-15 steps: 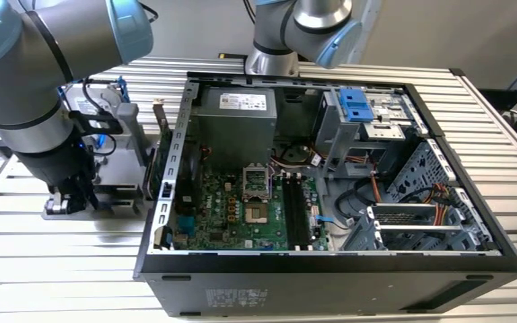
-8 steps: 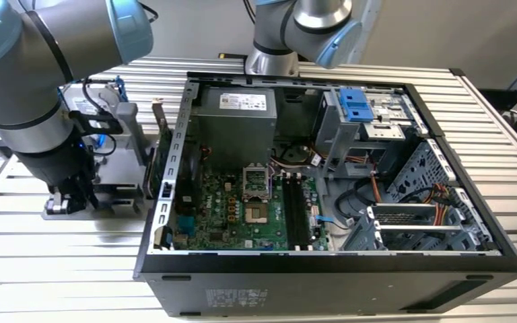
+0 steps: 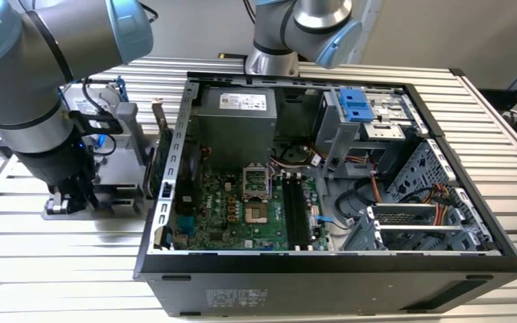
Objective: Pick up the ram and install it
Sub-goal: 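Pick up the ram and move it above insertion slot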
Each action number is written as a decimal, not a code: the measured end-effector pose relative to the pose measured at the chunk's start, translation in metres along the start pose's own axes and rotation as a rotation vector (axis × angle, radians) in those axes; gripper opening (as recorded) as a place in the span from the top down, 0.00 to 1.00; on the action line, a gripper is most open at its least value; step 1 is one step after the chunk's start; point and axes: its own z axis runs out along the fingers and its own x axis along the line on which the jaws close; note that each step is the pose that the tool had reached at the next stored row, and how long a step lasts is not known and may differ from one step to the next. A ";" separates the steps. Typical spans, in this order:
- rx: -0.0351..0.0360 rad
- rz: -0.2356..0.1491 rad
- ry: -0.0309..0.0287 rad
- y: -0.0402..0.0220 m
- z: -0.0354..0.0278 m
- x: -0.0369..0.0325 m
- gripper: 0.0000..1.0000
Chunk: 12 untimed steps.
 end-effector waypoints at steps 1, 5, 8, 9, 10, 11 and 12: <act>0.0000 0.000 0.0000 0.0000 0.0000 0.0000 1.00; 0.0000 0.000 0.0001 0.0000 0.0000 0.0000 1.00; 0.0000 0.000 0.0000 0.0005 -0.0208 -0.0008 1.00; 0.0001 0.000 -0.0001 0.0006 -0.0252 -0.0009 1.00; -0.0001 0.000 0.0001 0.0007 -0.0293 -0.0011 1.00; 0.0000 0.000 0.0000 0.0008 -0.0335 -0.0012 1.00; 0.0001 0.000 -0.0001 0.0009 -0.0374 -0.0013 1.00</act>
